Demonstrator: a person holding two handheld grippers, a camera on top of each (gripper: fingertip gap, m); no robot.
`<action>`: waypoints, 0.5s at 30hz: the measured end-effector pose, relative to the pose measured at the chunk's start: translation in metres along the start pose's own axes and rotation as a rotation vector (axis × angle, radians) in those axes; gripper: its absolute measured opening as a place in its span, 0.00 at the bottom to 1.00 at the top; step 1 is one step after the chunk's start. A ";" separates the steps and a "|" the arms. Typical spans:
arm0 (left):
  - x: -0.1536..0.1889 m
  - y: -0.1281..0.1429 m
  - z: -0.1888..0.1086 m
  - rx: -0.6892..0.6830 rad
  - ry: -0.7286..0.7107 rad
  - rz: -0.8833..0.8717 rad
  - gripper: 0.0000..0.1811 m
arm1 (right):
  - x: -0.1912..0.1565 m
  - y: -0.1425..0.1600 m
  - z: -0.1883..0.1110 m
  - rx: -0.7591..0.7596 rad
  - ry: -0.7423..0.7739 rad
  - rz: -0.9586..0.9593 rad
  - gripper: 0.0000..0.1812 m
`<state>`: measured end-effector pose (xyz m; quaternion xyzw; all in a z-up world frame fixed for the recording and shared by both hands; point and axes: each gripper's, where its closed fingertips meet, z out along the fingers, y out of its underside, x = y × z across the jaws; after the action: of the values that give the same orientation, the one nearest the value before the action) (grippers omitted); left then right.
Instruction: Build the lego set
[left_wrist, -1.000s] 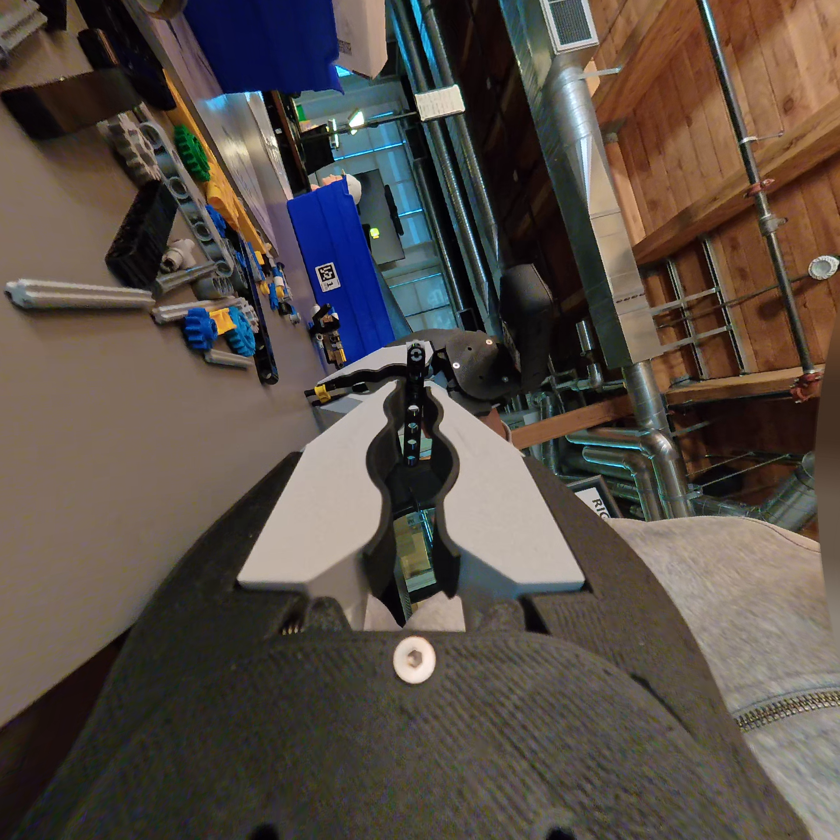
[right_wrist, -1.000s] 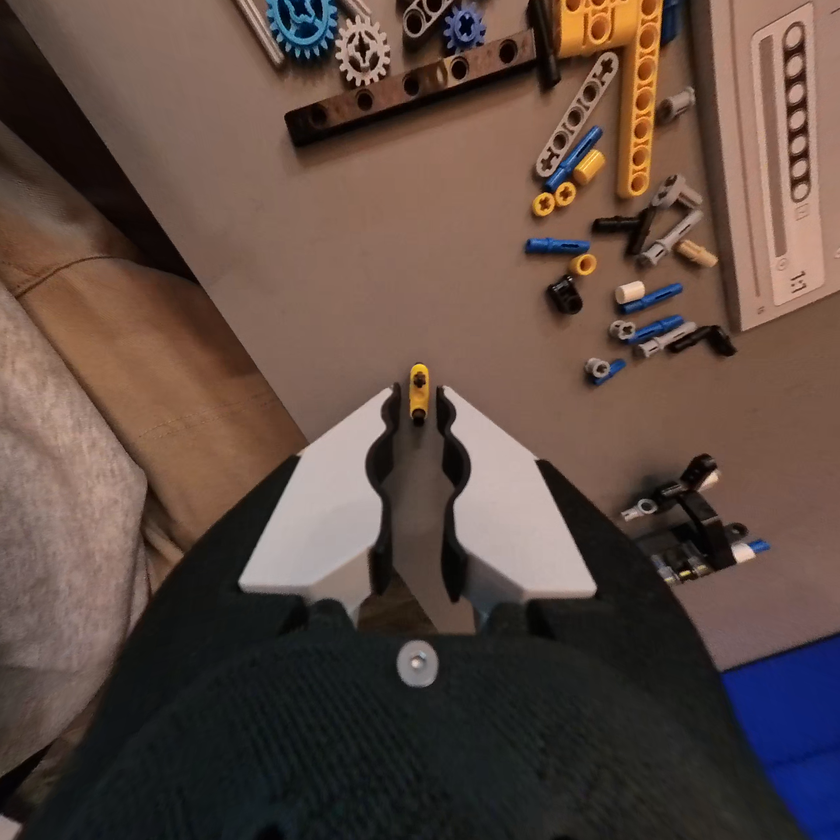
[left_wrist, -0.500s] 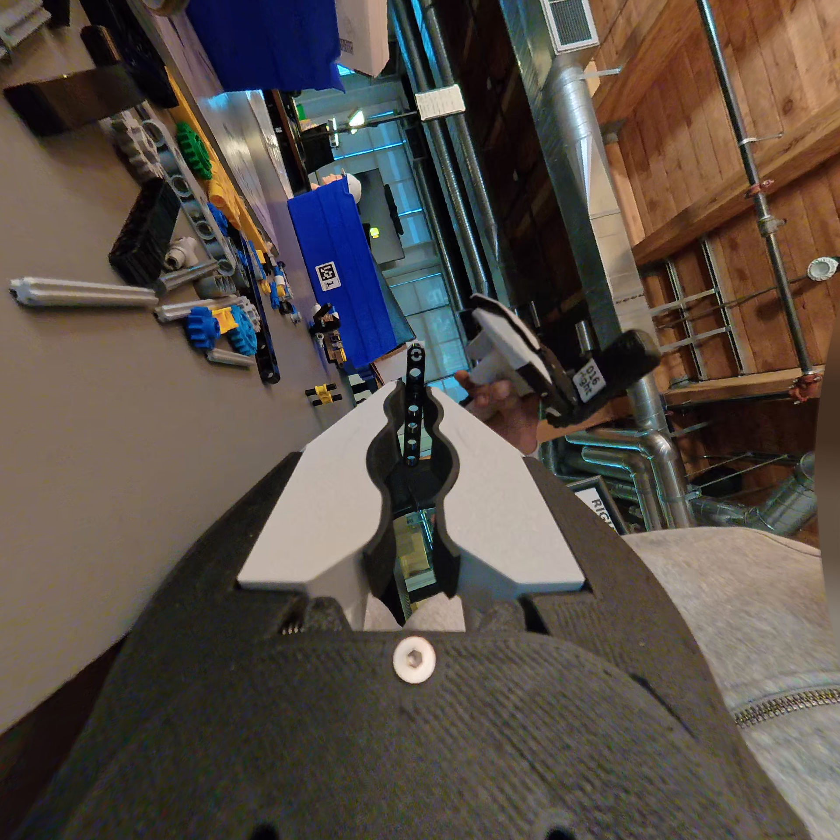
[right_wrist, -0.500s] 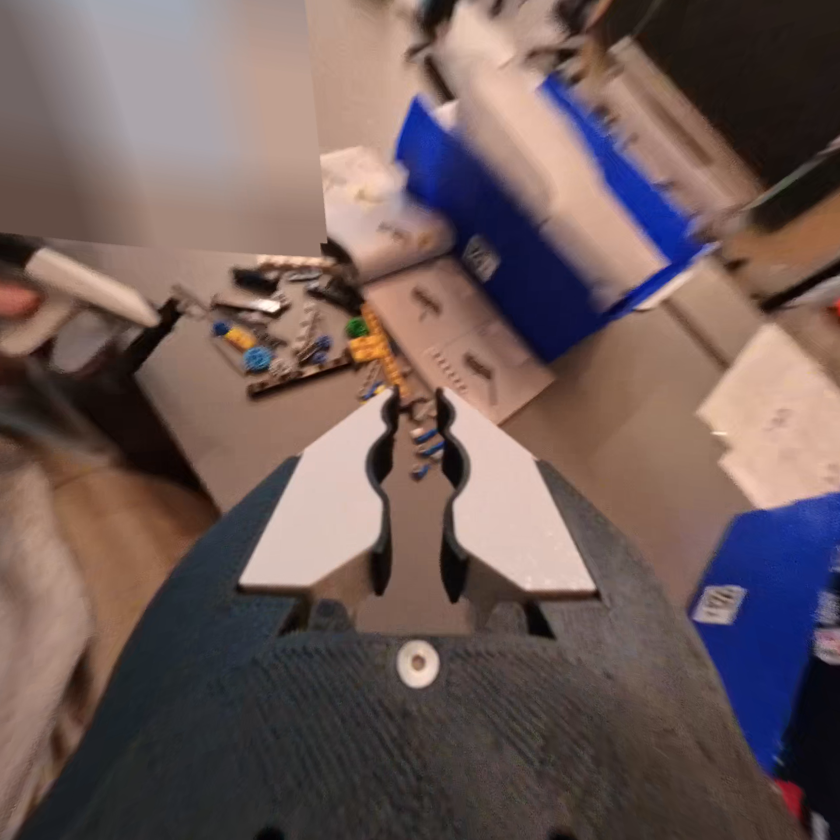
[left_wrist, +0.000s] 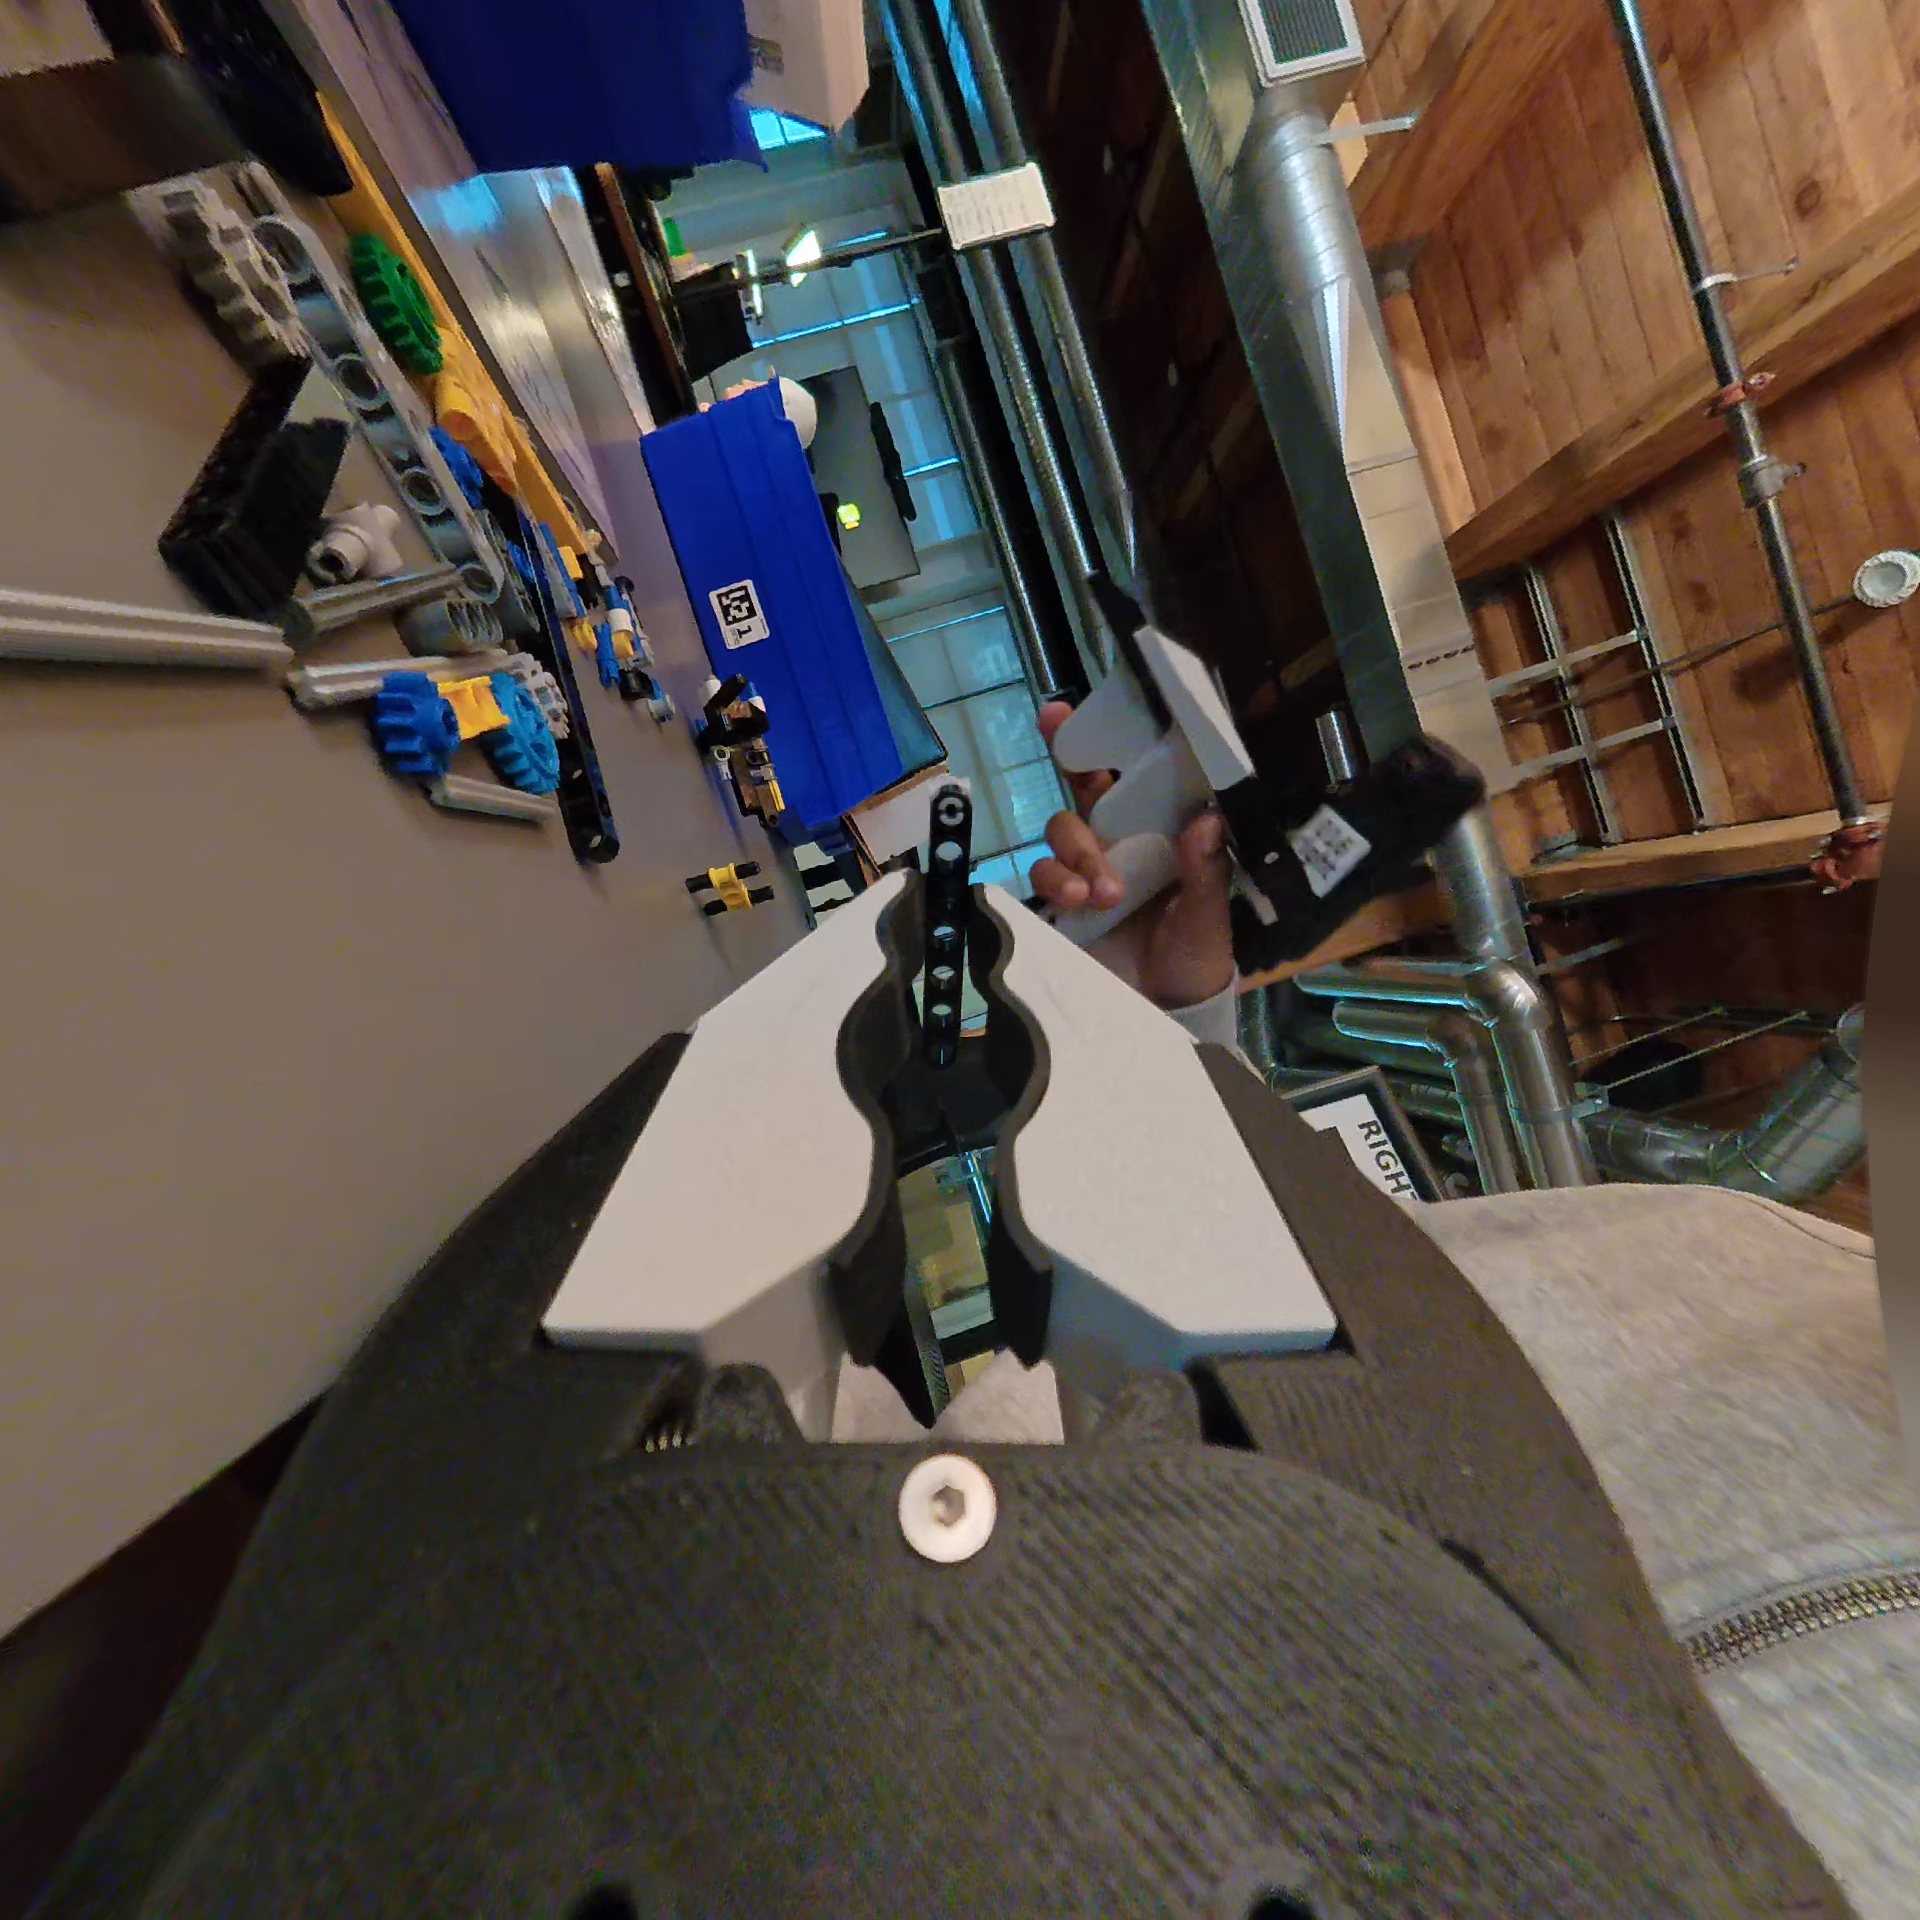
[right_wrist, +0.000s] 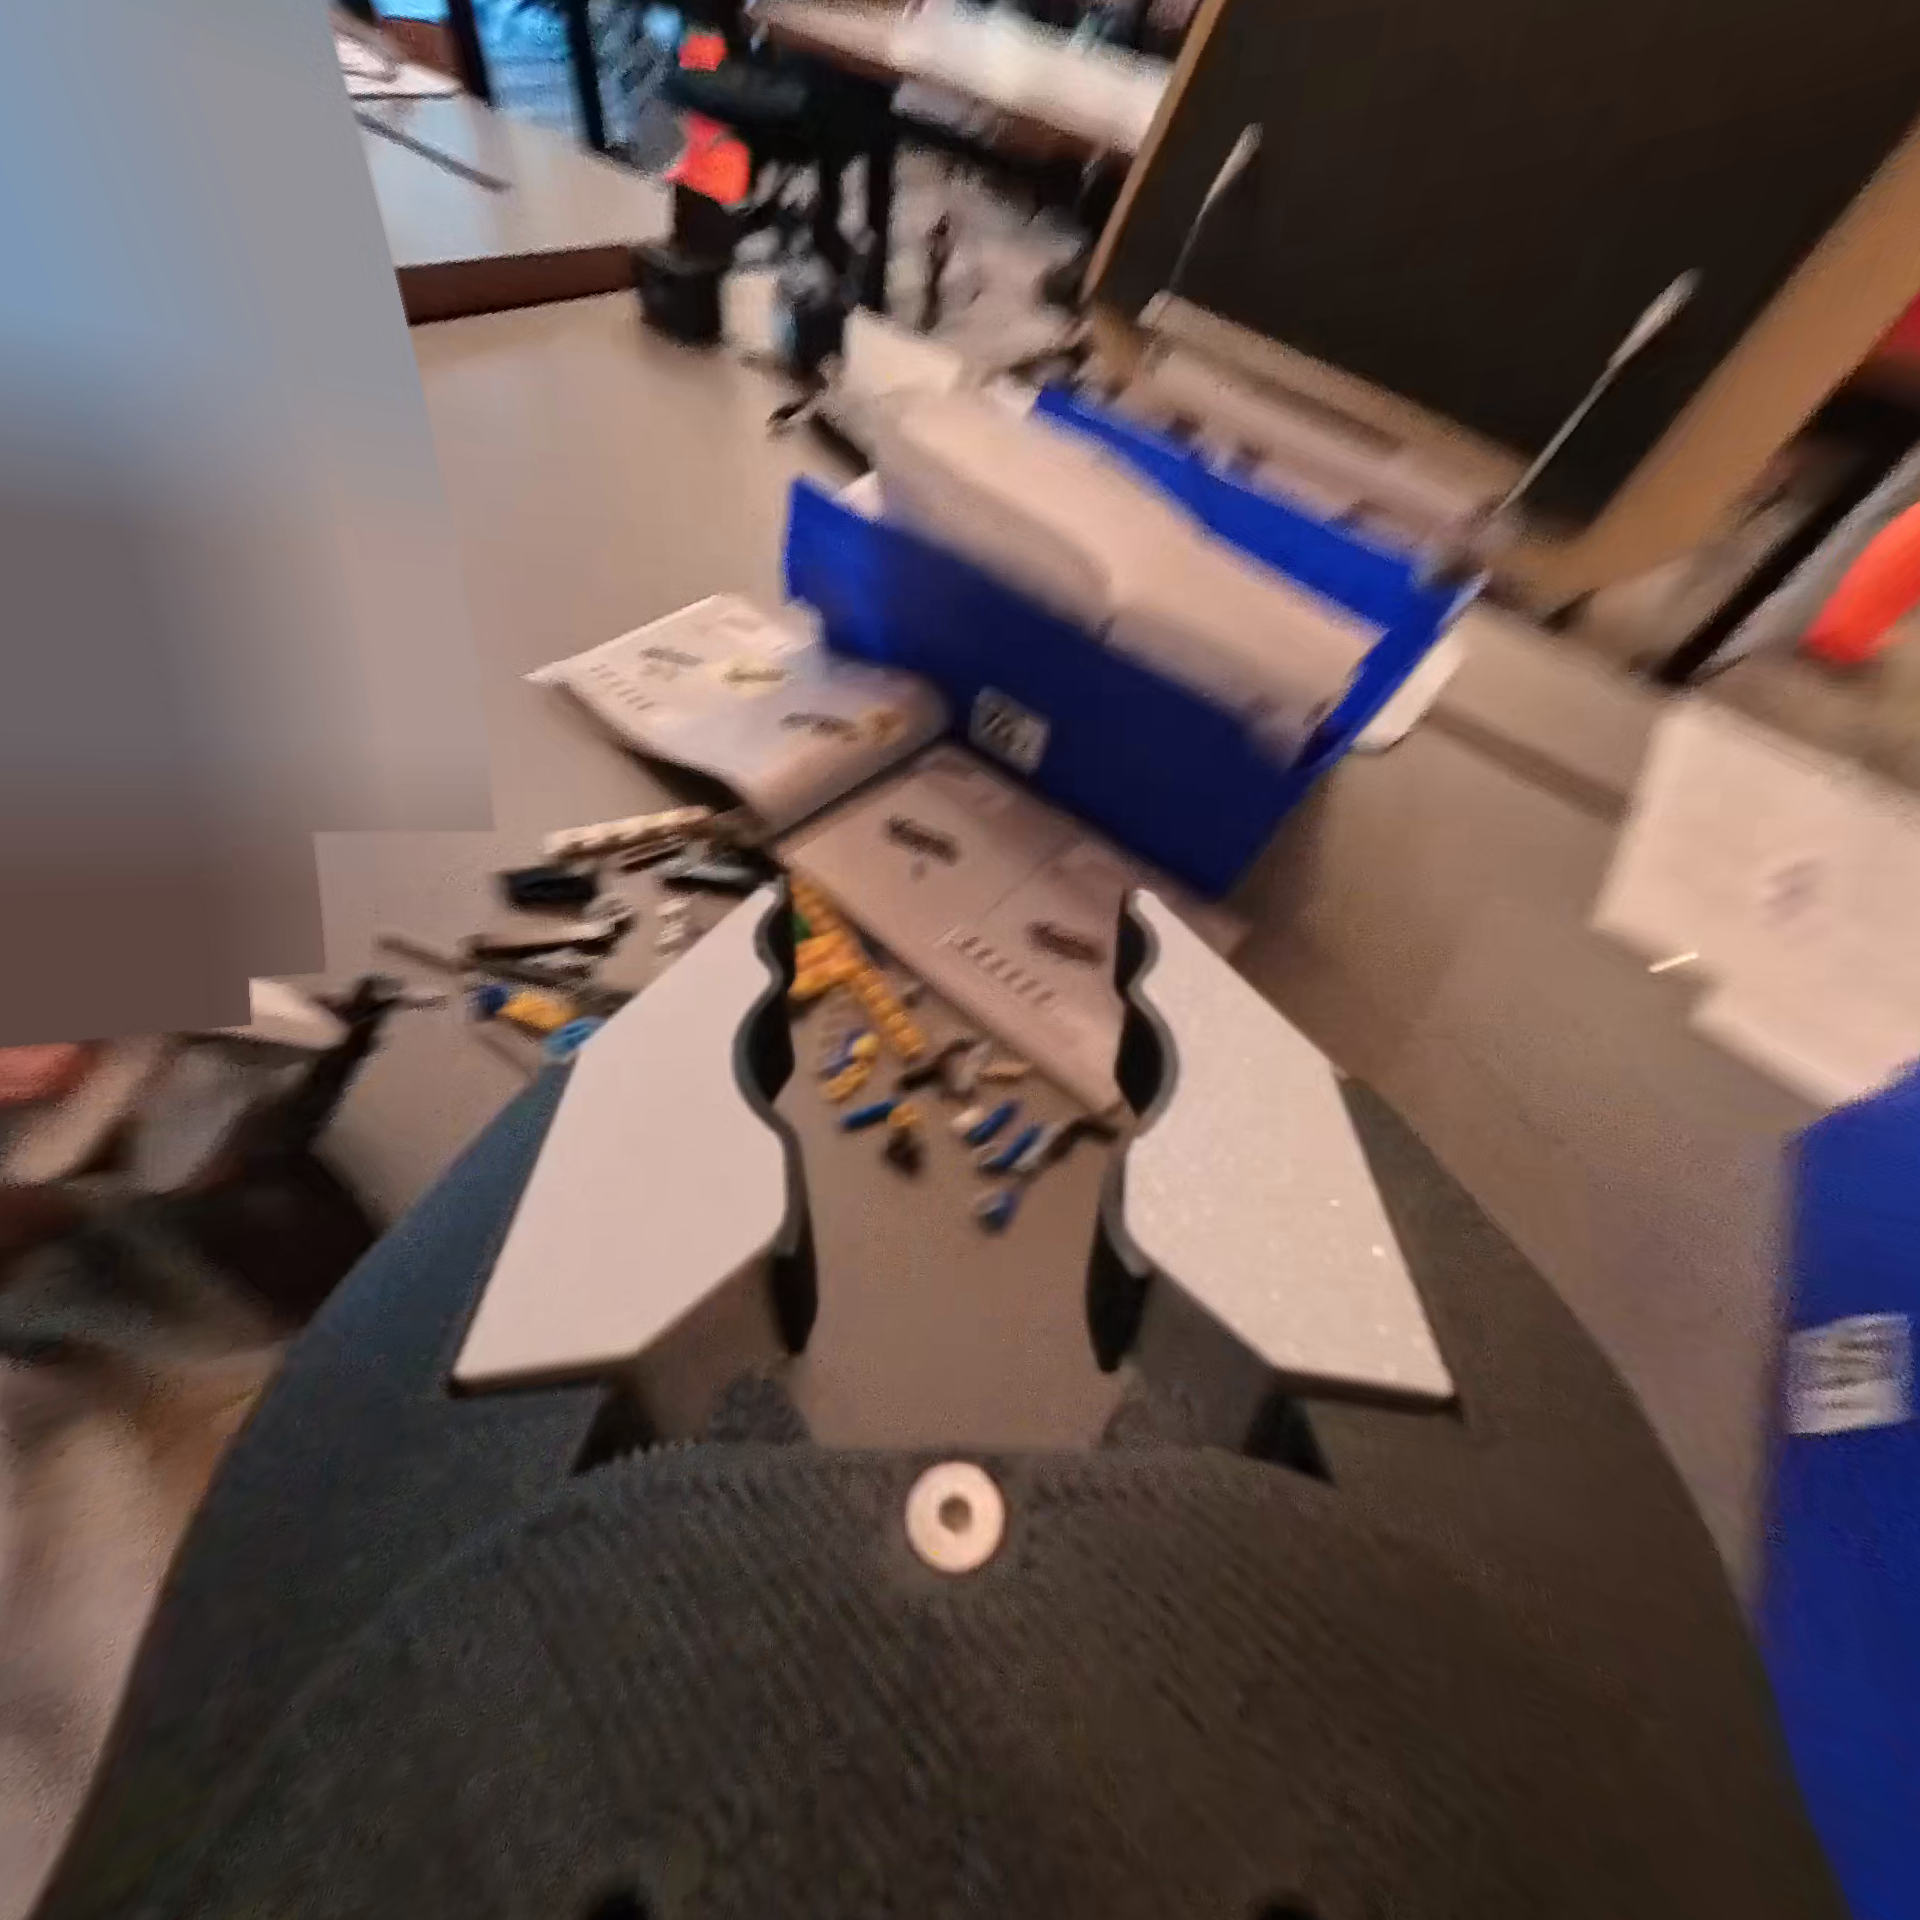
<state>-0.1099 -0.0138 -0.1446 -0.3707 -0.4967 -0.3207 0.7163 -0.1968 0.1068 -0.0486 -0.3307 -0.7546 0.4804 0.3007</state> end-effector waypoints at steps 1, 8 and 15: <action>0.000 0.000 0.000 0.000 0.001 0.001 0.03 | -0.010 0.009 0.002 -0.058 -0.102 0.072 0.26; 0.002 0.001 0.000 -0.009 0.006 0.001 0.03 | -0.059 0.098 0.005 -0.532 -0.454 0.047 0.15; 0.000 -0.001 -0.001 -0.005 0.000 0.004 0.02 | -0.057 0.148 0.011 -0.791 -0.376 -0.353 0.17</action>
<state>-0.1107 -0.0151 -0.1443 -0.3735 -0.4950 -0.3206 0.7160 -0.1401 0.1037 -0.1968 -0.1938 -0.9658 0.1489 0.0869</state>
